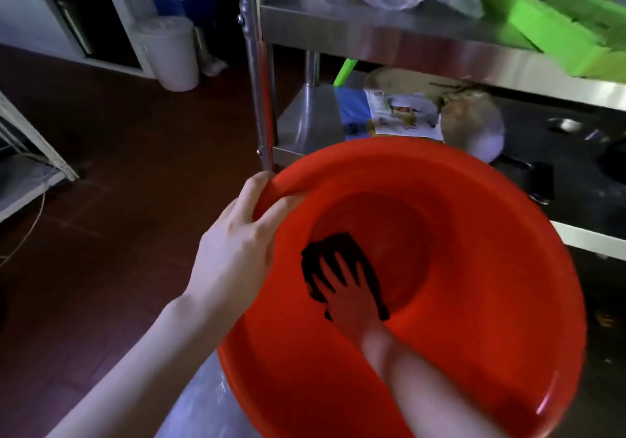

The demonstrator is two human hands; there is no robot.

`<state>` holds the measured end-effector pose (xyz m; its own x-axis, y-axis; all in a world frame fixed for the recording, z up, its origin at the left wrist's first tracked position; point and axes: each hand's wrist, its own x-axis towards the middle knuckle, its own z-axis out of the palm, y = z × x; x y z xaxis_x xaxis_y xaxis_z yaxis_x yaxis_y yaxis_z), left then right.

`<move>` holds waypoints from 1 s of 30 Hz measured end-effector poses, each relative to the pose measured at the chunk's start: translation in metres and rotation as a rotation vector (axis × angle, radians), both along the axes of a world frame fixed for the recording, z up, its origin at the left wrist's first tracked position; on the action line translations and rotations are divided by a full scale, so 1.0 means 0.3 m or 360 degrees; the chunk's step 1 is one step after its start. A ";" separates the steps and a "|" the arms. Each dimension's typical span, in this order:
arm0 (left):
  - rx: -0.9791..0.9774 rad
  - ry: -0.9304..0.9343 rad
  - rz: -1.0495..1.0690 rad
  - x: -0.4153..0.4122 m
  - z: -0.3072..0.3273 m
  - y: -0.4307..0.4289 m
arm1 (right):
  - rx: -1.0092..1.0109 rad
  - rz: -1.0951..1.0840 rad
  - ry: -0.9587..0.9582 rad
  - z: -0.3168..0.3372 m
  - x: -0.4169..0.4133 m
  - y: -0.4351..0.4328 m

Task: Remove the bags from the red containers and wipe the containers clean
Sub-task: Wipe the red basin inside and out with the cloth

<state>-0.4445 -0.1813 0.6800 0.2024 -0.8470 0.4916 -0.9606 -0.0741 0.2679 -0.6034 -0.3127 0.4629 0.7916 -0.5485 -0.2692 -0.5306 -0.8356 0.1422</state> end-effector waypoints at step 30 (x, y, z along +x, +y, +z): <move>-0.0001 -0.0011 0.0268 -0.178 0.015 0.037 | 0.0363 -0.0523 0.0209 0.164 -0.228 -0.052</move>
<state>-0.4980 -0.1702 0.6845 0.3383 -0.8010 0.4939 -0.9364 -0.2342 0.2614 -0.6720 -0.3283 0.5120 0.5355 -0.6808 -0.4998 -0.7637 -0.6430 0.0575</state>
